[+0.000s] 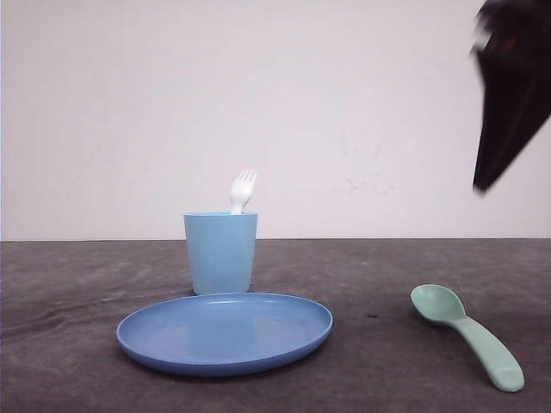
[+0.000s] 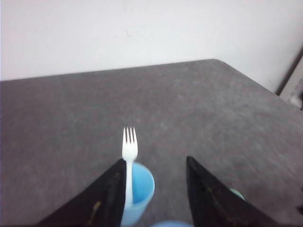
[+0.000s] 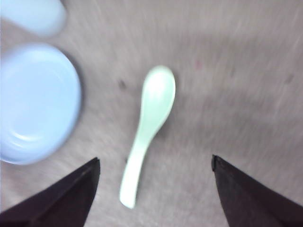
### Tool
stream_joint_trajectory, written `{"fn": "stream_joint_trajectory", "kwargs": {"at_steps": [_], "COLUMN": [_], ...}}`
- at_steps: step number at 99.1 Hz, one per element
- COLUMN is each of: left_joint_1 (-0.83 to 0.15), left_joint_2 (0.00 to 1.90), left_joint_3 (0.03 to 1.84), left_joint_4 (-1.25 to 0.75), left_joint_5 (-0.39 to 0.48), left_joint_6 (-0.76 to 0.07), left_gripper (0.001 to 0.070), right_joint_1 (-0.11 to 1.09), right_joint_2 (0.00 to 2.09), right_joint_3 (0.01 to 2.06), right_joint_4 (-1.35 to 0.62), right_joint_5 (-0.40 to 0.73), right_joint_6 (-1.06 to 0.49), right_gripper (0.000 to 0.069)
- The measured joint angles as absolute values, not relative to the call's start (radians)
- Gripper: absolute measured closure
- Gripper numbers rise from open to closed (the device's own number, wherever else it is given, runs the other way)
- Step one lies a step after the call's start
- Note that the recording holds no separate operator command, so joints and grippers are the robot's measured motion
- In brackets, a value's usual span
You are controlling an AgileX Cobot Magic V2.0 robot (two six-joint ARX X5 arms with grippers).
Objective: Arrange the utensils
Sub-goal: 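Lower the right gripper onto the mint-green spoon and grasp it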
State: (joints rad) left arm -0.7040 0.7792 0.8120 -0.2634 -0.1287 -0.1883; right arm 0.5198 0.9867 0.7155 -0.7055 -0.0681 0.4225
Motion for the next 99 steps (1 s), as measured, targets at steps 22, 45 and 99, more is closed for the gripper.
{"fn": "stream_joint_trajectory", "kwargs": {"at_steps": [22,45,99], "left_joint_1": [-0.712,-0.714,-0.714], "left_joint_2": [0.595,0.486,0.476], "left_joint_3": [0.812,0.812,0.812], "left_joint_4": [-0.427,-0.498,-0.596], "left_joint_5": [-0.128,-0.128,-0.127], "left_joint_6": [-0.222,-0.226,-0.226], "left_gripper": [0.0479,0.0479,0.0479], "right_joint_1": [0.649,0.747,0.766], "right_joint_2": [1.167,1.293,1.364], "right_joint_3": [0.715,0.715,0.716], "right_joint_4": [-0.672,-0.613,-0.576], "right_joint_5": [0.039,0.101,0.153], "right_joint_6": [0.567,0.700,0.788], "right_gripper": [0.0280,0.0290,0.0522]}}
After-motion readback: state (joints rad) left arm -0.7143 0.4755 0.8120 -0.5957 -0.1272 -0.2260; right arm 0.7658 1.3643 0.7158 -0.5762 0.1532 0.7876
